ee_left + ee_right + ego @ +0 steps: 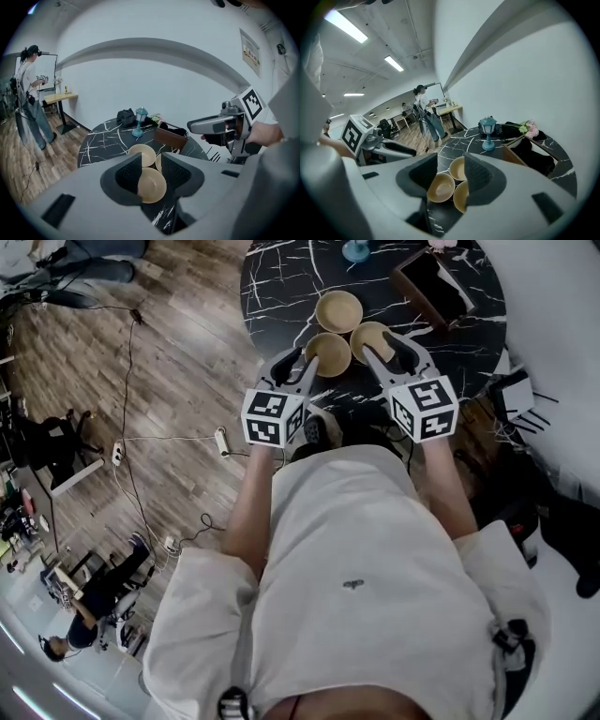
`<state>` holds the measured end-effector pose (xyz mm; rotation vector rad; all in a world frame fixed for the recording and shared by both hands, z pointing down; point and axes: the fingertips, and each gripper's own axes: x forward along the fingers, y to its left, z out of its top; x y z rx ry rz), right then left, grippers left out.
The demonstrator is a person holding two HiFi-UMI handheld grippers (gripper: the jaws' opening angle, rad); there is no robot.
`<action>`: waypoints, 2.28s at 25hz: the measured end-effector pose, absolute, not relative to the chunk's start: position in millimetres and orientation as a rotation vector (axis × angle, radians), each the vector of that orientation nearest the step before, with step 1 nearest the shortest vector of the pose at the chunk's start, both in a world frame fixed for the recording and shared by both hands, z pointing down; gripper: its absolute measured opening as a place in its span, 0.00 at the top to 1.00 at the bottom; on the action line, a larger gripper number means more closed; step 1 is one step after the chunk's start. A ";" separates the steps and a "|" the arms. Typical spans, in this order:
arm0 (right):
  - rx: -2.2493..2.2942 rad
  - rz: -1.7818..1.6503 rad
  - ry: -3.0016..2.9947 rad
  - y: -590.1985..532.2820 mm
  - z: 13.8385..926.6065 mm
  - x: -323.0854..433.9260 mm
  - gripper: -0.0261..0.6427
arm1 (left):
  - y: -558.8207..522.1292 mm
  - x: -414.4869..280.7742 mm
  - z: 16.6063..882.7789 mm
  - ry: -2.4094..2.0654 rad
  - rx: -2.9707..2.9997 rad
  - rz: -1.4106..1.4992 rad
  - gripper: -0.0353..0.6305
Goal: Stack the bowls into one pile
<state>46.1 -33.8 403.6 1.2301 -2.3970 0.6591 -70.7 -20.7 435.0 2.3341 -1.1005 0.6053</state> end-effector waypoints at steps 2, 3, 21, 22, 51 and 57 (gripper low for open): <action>1.204 0.680 -2.397 -38.7 410.0 49.3 0.71 | -24.8 -70.1 448.6 -1.119 2.285 0.616 0.77; 1.190 0.690 -2.397 -40.7 414.2 50.7 0.71 | -26.6 -69.9 455.7 -1.126 2.264 0.623 0.77; 1.095 0.817 -2.362 -33.1 460.2 51.6 0.71 | -26.2 -83.0 531.5 -1.161 2.081 0.744 0.77; 1.098 0.821 -2.359 -32.8 461.8 51.2 0.71 | -26.8 -83.7 535.1 -1.156 2.075 0.741 0.77; 1.335 0.945 -2.208 -37.2 491.1 44.4 0.71 | -38.9 -85.1 606.6 -0.832 1.995 0.776 0.90; 1.387 0.972 -2.176 -36.3 490.3 42.8 0.71 | -38.7 -84.8 606.5 -0.764 1.985 0.777 0.91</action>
